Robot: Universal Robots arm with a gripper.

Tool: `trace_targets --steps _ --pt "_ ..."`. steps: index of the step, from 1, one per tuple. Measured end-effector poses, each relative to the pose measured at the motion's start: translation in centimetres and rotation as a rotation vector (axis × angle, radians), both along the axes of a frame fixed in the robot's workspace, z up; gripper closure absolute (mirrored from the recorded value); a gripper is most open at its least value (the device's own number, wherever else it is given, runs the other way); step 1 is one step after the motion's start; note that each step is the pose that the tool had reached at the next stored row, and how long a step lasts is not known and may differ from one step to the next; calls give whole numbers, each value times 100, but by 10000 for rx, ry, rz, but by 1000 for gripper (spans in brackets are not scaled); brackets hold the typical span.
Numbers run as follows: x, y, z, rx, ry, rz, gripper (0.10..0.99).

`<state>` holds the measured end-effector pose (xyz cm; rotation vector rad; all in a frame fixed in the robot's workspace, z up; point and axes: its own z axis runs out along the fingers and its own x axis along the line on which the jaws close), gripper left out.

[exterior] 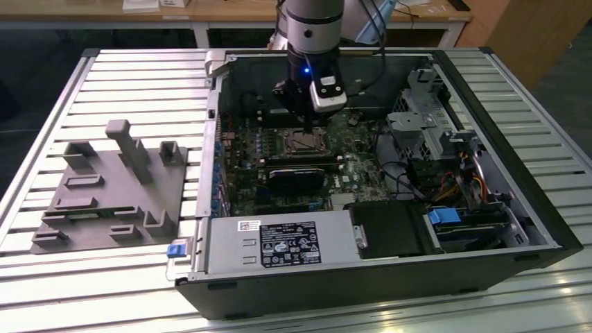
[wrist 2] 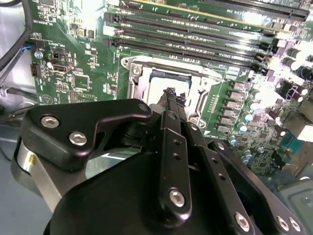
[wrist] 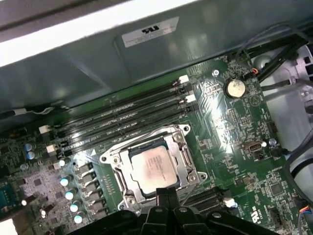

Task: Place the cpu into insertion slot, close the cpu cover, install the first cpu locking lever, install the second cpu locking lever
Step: 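Install the first cpu locking lever, then install the second cpu locking lever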

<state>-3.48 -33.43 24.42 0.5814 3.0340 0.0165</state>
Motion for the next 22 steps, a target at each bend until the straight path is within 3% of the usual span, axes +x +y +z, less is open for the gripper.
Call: trace_targets --steps 4,9,22 --pt "0 -6 0 18 1 285 984" --pt "0 -7 -1 262 -4 516 984" --pt "0 -7 -1 262 -4 534 984"
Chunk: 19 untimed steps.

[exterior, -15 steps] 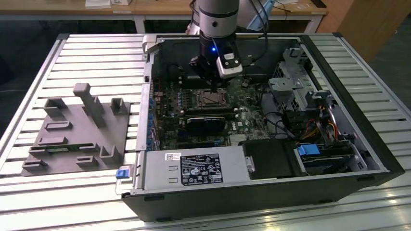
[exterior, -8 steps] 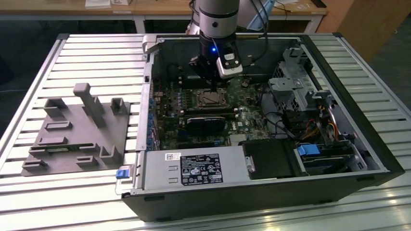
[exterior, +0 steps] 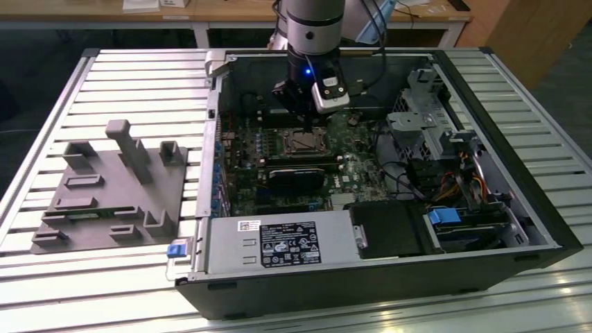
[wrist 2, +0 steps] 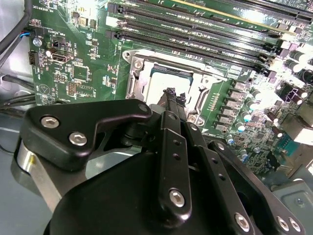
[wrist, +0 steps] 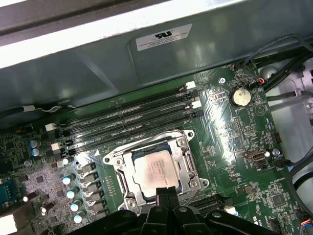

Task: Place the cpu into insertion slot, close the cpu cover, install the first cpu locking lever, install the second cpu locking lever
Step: 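Install the second cpu locking lever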

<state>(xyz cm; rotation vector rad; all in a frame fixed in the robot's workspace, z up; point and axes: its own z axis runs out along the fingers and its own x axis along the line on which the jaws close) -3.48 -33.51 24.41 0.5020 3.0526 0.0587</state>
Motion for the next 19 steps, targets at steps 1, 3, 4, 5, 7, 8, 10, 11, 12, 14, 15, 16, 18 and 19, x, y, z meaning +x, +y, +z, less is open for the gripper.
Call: trace_targets --steps 1,3,4,5,7,8,10,11,12,14,15,16,18,19 --pt "0 -4 0 0 0 2 984" --pt "0 -21 0 0 0 1 984" --pt "0 -34 0 0 0 0 984" --pt "0 -48 0 0 0 0 984" --pt "0 -88 0 1 0 -1 984" --pt "0 -113 0 5 0 0 984" --pt "0 -159 0 6 1 0 984" --pt "0 -183 0 7 0 1 984" --pt "0 -209 0 11 0 1 984" --pt "0 -261 0 24 0 0 984" --pt "0 -285 0 37 0 0 984" --pt "0 -306 -1 57 0 -1 984" --pt "-3 -336 -4 152 0 3 984" --pt "-8 -346 -6 223 0 14 984"
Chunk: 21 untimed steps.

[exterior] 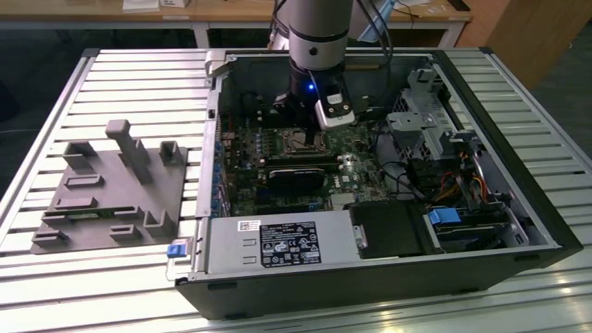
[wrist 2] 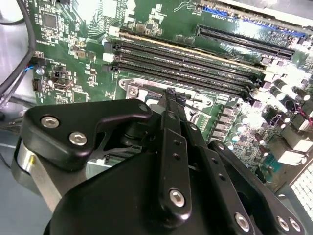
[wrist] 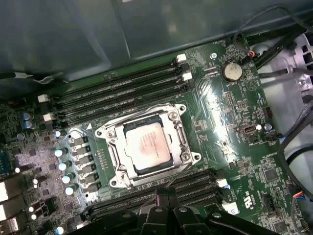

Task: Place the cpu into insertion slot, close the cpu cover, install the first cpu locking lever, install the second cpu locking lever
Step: 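Install the second cpu locking lever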

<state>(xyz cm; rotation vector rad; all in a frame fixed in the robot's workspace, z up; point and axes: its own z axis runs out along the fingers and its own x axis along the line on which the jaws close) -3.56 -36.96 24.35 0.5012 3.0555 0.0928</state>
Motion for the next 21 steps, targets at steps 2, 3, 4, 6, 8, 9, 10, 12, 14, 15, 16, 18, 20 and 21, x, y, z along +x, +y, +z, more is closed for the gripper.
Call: trace_targets --steps 2,3,4,6,8,9,10,12,14,15,16,18,20,21 --pt "-12 -13 -8 128 0 34 984" --pt "-21 -21 -16 172 1 60 984" --pt "-30 -30 -24 192 1 85 984" --pt "-47 -47 -41 206 1 125 984" --pt "-64 -66 -58 220 2 161 984" --pt "-72 -75 -67 237 1 178 984" --pt "-83 -84 -77 257 1 196 984" --pt "-104 -103 -99 294 1 236 984" --pt "-124 -122 -122 332 2 271 984" --pt "-135 -131 -134 351 2 291 984" --pt "-146 -140 -148 369 2 311 984" --pt "-171 -157 -175 405 2 349 984" --pt "-194 -168 -205 444 2 389 984" --pt "-204 -173 -219 460 1 408 984"
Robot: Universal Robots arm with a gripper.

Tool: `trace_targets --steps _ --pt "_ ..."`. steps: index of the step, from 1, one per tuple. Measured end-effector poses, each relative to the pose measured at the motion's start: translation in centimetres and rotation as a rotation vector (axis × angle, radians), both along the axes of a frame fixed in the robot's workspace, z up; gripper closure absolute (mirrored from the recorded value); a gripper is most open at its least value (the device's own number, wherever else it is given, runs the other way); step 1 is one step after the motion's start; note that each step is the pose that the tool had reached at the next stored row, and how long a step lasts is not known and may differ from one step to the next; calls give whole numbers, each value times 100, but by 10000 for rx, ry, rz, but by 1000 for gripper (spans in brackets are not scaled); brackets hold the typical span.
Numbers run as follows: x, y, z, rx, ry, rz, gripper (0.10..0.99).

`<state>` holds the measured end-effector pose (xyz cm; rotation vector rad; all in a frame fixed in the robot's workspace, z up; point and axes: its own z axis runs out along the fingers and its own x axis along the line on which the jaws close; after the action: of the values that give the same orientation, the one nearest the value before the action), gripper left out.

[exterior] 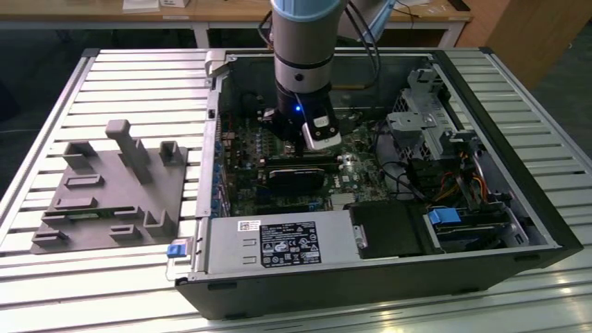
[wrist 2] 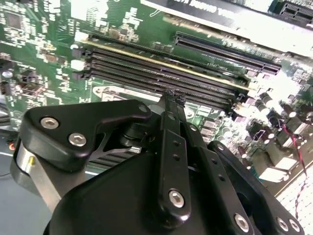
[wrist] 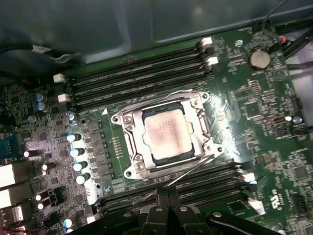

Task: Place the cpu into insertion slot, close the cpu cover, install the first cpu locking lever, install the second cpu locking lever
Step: 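Install the second cpu locking lever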

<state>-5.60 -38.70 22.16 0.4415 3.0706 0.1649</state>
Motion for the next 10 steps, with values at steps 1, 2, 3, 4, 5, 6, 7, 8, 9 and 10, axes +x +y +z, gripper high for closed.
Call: trace_targets --steps 1,2,3,4,5,6,7,8,9,10 --pt "-10 -5 -14 18 0 18 984" --pt "-21 -10 -27 38 0 37 984" --pt "-30 -13 -40 59 1 58 984" --pt "-37 -16 -51 83 1 80 984" --pt "-45 -18 -60 111 1 105 984" --pt "-55 -20 -71 145 1 138 984" --pt "-65 -21 -81 185 2 176 984" --pt "-75 -22 -90 247 2 223 984" --pt "-82 -23 -98 323 1 278 984" --pt "-88 -23 -105 401 1 336 984"
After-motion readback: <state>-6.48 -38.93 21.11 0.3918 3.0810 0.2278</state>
